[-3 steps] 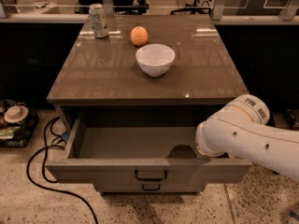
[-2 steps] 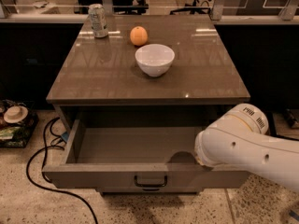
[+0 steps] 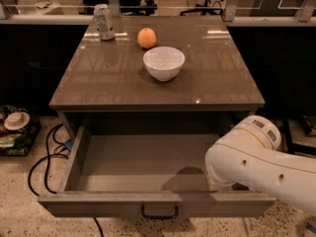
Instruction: Open top drawer
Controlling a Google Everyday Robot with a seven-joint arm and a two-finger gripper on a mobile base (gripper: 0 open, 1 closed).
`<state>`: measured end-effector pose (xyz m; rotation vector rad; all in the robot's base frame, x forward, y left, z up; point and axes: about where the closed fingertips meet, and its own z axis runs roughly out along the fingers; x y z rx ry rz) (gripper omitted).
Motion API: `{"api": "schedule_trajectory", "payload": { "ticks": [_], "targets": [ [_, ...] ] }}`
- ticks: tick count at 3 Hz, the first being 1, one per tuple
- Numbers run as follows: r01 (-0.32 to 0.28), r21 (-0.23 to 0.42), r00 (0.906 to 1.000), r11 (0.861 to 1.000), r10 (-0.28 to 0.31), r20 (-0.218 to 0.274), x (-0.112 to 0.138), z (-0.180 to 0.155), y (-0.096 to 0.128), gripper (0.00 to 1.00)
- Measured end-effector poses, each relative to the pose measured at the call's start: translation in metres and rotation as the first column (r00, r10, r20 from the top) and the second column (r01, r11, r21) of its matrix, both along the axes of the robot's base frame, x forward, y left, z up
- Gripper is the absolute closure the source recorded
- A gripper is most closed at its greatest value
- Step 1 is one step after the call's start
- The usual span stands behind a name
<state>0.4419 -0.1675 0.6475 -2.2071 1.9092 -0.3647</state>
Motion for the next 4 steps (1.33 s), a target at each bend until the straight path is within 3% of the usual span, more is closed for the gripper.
{"api": "schedule_trajectory", "payload": {
  "ticks": [2, 4],
  "targets": [
    [0.012, -0.076, 0.9983, 0.997, -0.017, -0.055, -0.046, 0.012, 0.001, 1.0],
    [0.026, -0.073, 0.9973, 0.997, -0.03, -0.067, -0.061, 0.012, -0.006, 1.0]
  ]
}}
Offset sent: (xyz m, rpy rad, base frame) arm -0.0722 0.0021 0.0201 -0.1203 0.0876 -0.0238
